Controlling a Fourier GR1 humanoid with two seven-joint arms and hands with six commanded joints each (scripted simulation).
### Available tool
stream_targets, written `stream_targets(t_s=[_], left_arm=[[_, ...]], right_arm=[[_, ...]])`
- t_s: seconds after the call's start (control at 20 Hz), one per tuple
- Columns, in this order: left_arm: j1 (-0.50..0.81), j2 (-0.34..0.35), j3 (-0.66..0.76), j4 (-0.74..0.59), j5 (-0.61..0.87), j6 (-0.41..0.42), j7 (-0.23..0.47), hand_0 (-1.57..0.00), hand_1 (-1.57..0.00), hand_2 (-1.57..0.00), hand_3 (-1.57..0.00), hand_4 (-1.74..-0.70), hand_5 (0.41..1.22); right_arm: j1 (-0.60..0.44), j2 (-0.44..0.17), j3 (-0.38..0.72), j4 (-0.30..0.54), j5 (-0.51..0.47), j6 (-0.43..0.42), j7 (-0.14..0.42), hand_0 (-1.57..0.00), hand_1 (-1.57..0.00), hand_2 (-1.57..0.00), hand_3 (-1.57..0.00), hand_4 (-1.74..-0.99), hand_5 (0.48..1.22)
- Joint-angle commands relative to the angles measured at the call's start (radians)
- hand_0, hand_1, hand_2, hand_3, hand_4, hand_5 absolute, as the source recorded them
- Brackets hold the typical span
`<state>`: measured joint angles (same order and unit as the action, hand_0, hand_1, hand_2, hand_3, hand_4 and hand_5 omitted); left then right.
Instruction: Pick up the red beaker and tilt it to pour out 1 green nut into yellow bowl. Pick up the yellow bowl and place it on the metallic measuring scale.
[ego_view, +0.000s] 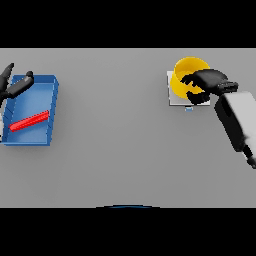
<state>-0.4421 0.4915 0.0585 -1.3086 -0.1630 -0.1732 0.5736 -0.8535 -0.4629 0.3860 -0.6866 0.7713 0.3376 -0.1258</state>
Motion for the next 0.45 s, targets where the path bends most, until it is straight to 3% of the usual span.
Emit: stream_targets(t_s=[0.0,0.15,0.4], left_arm=[[0.007,0.002,-0.006,-0.005,-0.008,0.001,-0.001,0.0,0.0,0.0,0.0,-0.83,0.754],[0.009,-0.005,-0.008,-0.01,-0.01,0.009,0.004,0.0,0.0,0.0,0.0,-0.83,0.752],[0.006,-0.001,-0.005,-0.015,-0.01,0.01,0.01,0.0,0.0,0.0,0.0,-0.83,0.76]], right_arm=[[0.004,-0.011,0.001,-0.011,-0.001,0.007,-0.003,-0.39,-0.38,-0.3,-0.26,-1.476,0.847],[-0.01,-0.016,0.017,-0.002,0.017,0.012,-0.013,-0.2,-0.19,-0.15,-0.13,-1.435,0.817],[-0.005,-0.019,0.025,-0.012,0.017,0.046,0.003,-0.06,-0.06,-0.05,-0.04,-1.39,0.779]])
